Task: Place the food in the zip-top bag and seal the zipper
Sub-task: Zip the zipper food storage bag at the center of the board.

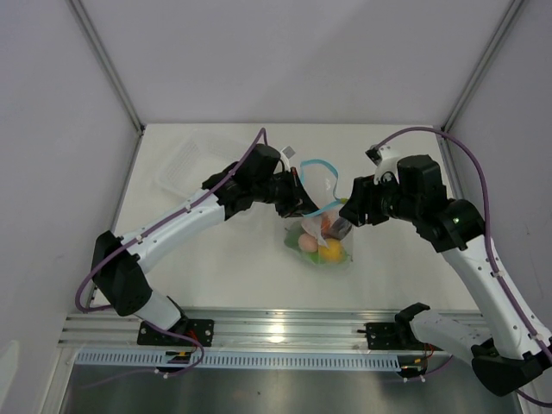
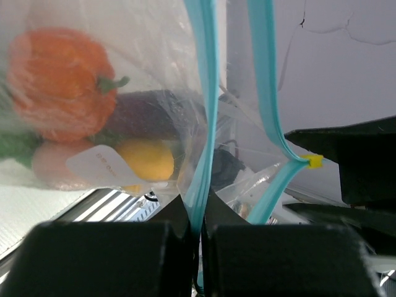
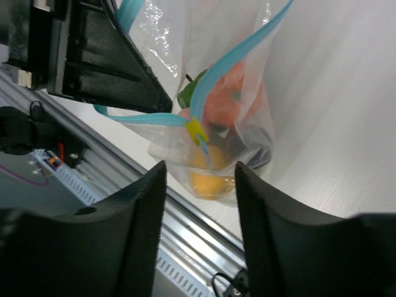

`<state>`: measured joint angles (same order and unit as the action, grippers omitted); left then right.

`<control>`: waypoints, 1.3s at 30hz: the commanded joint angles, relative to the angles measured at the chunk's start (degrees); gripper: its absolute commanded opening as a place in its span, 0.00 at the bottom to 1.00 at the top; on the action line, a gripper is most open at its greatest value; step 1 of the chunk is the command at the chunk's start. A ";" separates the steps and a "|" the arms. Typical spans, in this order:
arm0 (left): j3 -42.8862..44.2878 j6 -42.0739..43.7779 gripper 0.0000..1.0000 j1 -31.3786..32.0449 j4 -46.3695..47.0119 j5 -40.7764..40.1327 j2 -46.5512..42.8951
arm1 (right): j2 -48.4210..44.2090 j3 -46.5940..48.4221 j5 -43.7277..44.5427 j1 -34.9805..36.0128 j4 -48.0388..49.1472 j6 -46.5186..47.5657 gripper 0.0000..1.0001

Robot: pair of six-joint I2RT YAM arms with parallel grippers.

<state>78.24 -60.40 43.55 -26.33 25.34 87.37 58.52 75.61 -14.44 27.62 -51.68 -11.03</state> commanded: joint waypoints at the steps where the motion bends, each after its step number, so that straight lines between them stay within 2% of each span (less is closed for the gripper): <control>1: 1.48 1.08 0.01 0.48 1.36 2.25 -0.98 | 1.15 0.59 -6.02 -0.98 3.96 4.08 0.47; 4: 1.48 1.34 0.01 0.48 1.81 2.08 -1.42 | 1.07 -0.38 -9.02 -1.60 4.48 4.70 0.35; 8: 2.01 1.60 0.01 0.48 1.89 2.69 -1.15 | 0.19 -2.49 -13.85 -2.57 7.11 4.96 0.33; 12: 1.66 2.31 0.01 0.48 1.72 2.87 -1.42 | 0.01 -3.45 -15.45 -3.01 9.05 6.89 0.38; 17: 0.95 2.66 0.01 0.48 1.81 2.96 -2.21 | 3.00 -1.09 -11.50 -3.36 7.47 8.92 0.42; 22: 1.04 3.18 0.01 0.48 1.54 3.40 -2.21 | 4.58 0.59 -5.61 -3.36 6.77 8.57 0.42; 30: 1.74 4.15 0.01 0.48 1.10 4.62 -1.68 | 5.64 2.08 -5.25 -3.36 6.06 9.53 0.41; 31: 1.83 4.24 0.01 0.40 0.93 4.63 -1.59 | 5.81 1.99 -6.90 -3.36 6.24 9.62 0.40; 34: 2.53 4.94 0.01 0.40 0.58 4.63 -1.50 | 6.60 1.99 -11.21 -3.36 6.50 9.71 0.23; 35: 2.80 5.46 0.01 0.40 0.49 4.54 -1.42 | 6.69 1.82 -13.84 -3.27 6.59 9.62 0.08; 36: 3.15 5.73 0.04 0.40 0.23 4.10 -1.42 | 6.69 1.47 -14.73 -3.18 6.77 9.36 0.00; 38: 3.50 6.61 0.08 0.22 0.31 4.10 -1.50 | 6.43 1.12 -17.80 -3.09 7.03 9.18 0.00; 39: 3.41 6.96 0.13 0.13 0.31 3.93 -1.68 | 5.91 1.03 -18.86 -3.18 7.29 9.01 0.00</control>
<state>78.56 -55.81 43.59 -27.29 27.86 87.35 65.28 75.42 -27.00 24.47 -46.35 -2.31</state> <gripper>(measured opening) 0.097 0.006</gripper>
